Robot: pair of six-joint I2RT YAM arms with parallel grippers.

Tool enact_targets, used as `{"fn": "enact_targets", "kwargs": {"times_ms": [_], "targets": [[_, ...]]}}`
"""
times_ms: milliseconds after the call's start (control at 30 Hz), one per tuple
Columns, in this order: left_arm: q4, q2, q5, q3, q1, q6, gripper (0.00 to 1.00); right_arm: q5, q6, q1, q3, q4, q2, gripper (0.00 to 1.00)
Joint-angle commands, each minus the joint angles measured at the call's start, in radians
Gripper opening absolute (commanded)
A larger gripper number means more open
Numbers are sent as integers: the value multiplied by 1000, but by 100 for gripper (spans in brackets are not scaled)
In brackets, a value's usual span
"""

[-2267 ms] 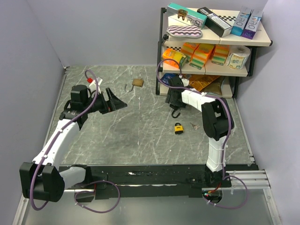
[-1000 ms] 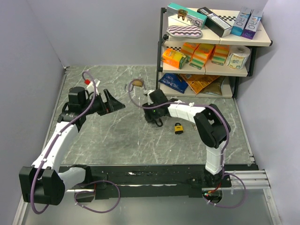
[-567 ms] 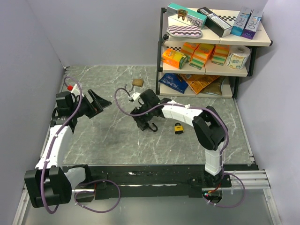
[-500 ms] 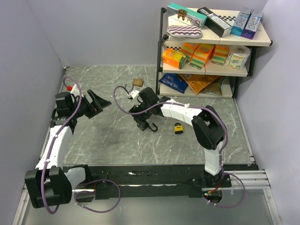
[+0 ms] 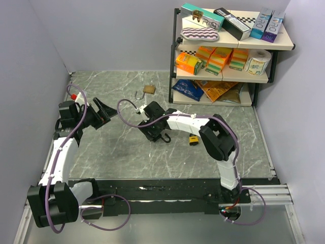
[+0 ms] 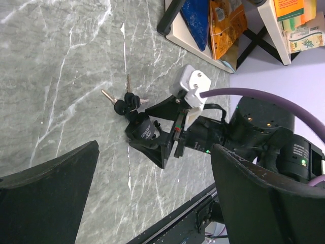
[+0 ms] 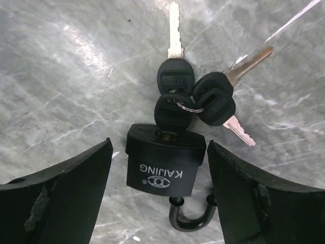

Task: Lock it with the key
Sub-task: Pick up the lock from the center of the board.

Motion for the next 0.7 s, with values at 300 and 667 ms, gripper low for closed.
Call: {"fn": "enact_targets", "kwargs": {"times_ms": [300, 667], "targets": [[20, -28, -34, -5, 6, -16, 96, 80, 128, 2, 85, -58, 114, 68], [9, -25, -24, -7, 7, 12, 96, -21, 118, -32, 78, -78, 39, 0]]}}
